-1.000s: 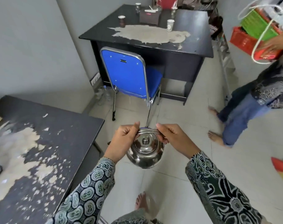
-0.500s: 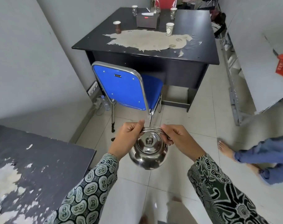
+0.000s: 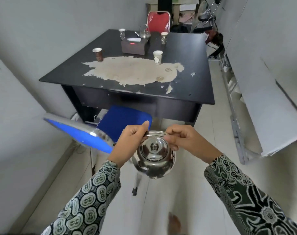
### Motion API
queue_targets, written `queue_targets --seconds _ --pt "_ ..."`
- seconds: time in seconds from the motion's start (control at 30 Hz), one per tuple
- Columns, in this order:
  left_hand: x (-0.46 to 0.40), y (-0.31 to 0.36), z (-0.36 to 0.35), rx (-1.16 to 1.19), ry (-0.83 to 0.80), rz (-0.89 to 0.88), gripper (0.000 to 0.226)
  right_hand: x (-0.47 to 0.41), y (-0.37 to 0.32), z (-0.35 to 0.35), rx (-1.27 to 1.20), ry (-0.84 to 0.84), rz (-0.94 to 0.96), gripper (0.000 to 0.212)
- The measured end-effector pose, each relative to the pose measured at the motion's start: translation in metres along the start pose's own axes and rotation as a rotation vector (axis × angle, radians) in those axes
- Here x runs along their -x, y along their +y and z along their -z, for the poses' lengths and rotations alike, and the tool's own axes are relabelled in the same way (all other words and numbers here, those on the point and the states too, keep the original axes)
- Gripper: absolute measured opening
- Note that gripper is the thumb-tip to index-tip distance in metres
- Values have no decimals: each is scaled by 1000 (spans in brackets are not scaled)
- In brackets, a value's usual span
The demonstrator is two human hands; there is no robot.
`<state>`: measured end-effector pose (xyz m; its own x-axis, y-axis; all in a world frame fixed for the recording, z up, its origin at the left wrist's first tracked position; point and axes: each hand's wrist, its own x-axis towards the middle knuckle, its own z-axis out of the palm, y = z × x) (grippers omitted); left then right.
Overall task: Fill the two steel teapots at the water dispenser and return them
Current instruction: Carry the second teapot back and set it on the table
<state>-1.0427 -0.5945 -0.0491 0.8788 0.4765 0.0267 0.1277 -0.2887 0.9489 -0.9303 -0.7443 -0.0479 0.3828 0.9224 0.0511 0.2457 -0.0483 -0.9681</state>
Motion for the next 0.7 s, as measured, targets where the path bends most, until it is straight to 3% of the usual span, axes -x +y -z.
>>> queue_targets --seconds 0.37,0.7 --pt "-216 43 -56 65 12 -47 51 -123 31 187 -294 -119 -3 23" --pt "-379 66 -78 103 31 -41 51 -245 42 319 -310 -342 -26 21"
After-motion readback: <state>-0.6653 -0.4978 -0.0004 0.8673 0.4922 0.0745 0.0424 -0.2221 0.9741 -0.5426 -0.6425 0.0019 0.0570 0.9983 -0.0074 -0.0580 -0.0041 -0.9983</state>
